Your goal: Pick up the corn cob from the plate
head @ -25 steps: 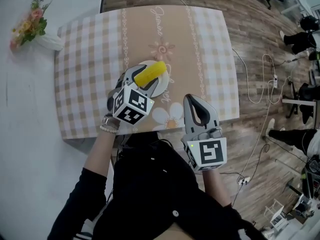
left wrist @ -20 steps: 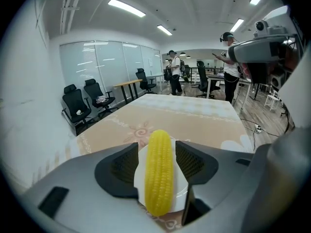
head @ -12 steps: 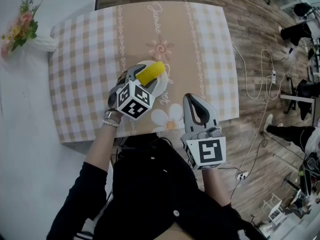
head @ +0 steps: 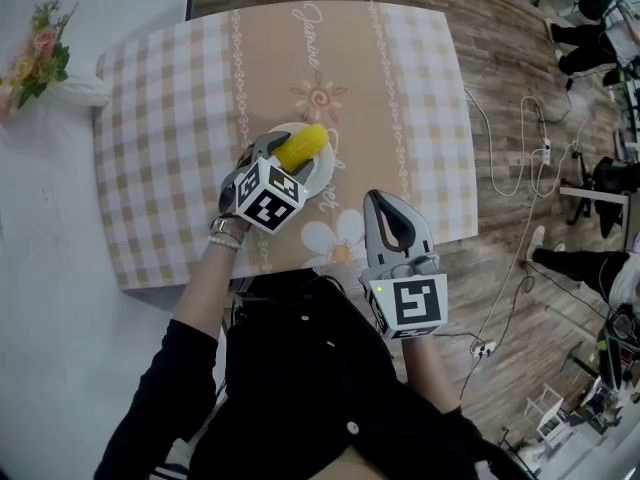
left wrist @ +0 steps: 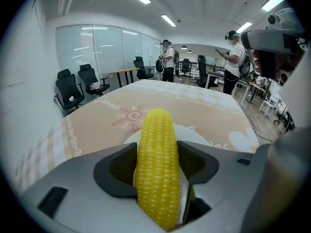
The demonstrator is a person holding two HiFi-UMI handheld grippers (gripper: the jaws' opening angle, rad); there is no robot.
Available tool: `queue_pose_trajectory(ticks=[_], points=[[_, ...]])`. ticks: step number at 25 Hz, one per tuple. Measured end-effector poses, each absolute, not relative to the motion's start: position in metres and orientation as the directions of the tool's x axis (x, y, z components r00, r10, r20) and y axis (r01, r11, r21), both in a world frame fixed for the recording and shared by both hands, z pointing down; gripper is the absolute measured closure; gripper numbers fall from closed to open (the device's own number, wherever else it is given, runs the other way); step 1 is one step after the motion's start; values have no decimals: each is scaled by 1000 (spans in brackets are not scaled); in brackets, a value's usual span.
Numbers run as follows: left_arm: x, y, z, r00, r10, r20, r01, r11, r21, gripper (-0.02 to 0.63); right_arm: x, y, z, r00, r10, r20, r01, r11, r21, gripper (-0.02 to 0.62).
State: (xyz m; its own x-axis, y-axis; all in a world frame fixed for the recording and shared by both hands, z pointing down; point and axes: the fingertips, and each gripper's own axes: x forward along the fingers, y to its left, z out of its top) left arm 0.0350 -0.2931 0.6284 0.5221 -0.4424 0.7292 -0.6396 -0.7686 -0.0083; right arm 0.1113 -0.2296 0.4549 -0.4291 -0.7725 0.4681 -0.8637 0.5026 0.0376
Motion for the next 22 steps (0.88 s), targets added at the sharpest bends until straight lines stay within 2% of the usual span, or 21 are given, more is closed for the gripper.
queue_pose_trajectory(ticks=[8, 22], points=[[37, -294, 632, 537, -430, 725, -616, -787, -11, 350, 120, -225, 462, -413, -773, 482, -874, 486, 30, 555], [32, -295, 602, 566, -469, 678, -676, -735, 56, 351, 120, -222, 454, -414, -781, 467, -873, 486, 38, 555]])
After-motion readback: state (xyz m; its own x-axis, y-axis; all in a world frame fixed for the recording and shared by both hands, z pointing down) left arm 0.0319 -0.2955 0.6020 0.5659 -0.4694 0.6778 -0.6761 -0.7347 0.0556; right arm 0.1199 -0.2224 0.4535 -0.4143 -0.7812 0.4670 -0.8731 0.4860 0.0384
